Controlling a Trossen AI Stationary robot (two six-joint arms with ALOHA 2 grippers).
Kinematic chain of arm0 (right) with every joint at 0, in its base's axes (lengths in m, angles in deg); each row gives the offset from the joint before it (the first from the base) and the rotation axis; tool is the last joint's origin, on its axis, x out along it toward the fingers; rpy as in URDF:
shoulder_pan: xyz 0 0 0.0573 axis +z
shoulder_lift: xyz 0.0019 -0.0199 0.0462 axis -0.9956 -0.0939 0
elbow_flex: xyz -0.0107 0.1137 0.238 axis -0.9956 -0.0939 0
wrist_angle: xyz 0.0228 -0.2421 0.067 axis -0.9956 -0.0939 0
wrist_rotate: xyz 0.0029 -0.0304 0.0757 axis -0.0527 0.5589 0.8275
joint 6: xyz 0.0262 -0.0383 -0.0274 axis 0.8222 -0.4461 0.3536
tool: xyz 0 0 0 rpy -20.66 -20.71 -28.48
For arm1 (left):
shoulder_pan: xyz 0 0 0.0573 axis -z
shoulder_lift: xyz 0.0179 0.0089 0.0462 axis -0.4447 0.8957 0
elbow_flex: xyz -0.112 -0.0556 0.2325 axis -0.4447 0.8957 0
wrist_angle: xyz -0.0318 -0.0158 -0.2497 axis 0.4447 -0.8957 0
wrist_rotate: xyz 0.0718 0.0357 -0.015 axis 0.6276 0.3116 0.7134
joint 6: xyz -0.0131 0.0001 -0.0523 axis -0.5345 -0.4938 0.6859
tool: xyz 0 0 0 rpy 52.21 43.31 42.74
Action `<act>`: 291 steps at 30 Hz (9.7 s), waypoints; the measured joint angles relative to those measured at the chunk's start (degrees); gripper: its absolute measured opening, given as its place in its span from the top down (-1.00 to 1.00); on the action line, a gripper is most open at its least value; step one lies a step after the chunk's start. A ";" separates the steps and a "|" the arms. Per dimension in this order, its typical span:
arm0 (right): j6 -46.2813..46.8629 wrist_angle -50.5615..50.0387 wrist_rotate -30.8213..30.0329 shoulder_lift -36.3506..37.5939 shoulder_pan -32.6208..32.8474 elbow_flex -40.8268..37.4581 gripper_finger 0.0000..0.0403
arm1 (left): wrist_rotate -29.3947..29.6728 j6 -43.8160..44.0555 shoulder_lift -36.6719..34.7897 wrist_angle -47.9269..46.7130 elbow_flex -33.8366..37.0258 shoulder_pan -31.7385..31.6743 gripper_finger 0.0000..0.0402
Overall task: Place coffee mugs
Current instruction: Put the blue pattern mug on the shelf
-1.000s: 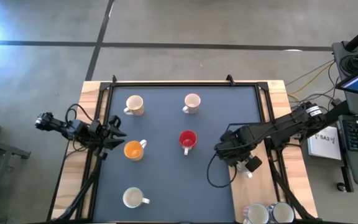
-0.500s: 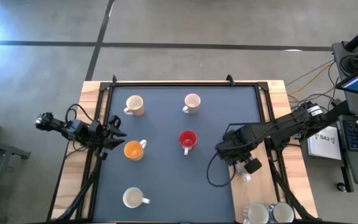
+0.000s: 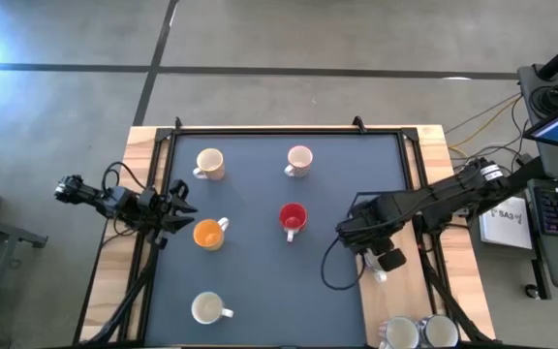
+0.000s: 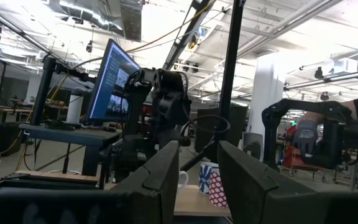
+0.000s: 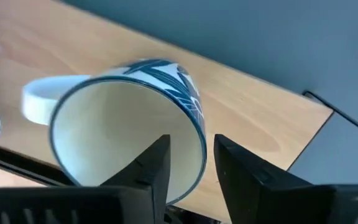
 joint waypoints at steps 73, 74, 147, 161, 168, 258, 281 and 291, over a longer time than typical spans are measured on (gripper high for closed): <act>89.37 1.62 0.41 -7.56 4.87 5.46 0.73 | 0.00 0.02 -0.02 -0.11 0.00 0.02 0.53; 88.96 1.71 0.56 -7.54 4.87 5.46 0.78 | 0.00 0.00 0.00 -0.09 0.00 0.02 0.53; 41.79 2.87 6.18 -2.27 46.78 1.46 0.91 | 0.00 0.02 0.00 -0.11 0.00 0.00 0.53; 41.33 3.44 6.00 -2.29 47.17 1.46 0.91 | 0.00 0.00 -0.02 -0.11 0.00 0.01 0.53; 41.26 3.80 5.74 -2.21 47.21 1.53 0.91 | 0.00 0.01 -0.01 -0.11 0.00 0.02 0.53; 122.34 11.07 3.43 -0.44 40.29 -0.96 0.90 | 0.00 0.00 -0.02 -0.37 0.00 0.02 0.53; 120.77 6.86 2.36 -0.39 42.56 -1.46 0.89 | 0.00 0.01 -0.01 -0.37 0.00 0.00 0.53; 118.23 7.88 3.18 -0.37 42.62 -1.05 0.88 | 0.00 0.01 0.00 -0.37 0.00 0.02 0.53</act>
